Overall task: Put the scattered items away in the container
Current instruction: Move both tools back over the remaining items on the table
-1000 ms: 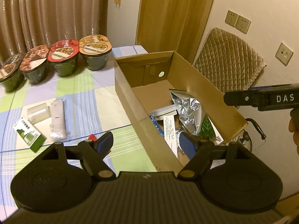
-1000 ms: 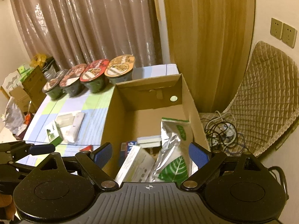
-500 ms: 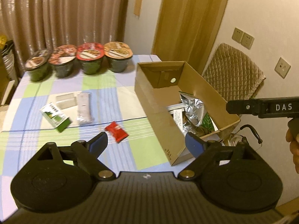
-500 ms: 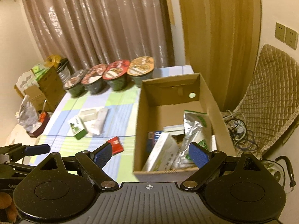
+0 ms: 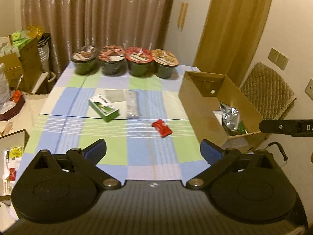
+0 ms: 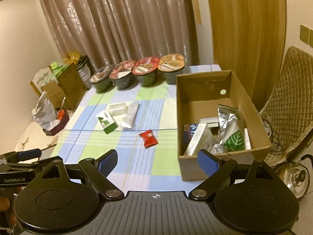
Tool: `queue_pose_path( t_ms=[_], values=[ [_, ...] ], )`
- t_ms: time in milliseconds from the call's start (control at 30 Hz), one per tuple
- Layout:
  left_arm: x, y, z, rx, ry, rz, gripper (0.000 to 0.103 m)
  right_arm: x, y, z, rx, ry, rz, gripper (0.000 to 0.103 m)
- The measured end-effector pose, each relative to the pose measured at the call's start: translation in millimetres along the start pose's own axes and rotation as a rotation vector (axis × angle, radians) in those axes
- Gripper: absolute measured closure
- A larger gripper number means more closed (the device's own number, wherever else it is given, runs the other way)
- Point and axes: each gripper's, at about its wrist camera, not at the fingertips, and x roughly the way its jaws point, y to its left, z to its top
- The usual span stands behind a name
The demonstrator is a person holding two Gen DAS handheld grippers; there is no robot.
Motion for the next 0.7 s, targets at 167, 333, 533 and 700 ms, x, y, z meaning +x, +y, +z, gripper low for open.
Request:
queue_pose_path(
  t_ms=[167,333,533,700],
  values=[
    [-7,17,-4,-0.026,-0.002,0.024,0.002,1,13,-4,-0.010,0.006,0.014,0.009],
    [-11,30,-8,-0.045,-0.002,0.042,0.002,5,22,-12,-0.026,0.023,0.025,0.009],
    [-12,40,-13,-0.059,0.003,0.059,0.002,14,31,-17,-0.032,0.045,0.039,0.009],
    [-7,46,-15,-0.069,0.008,0.069,0.002,24,35,-20,-0.042,0.067,0.046,0.009]
  ],
)
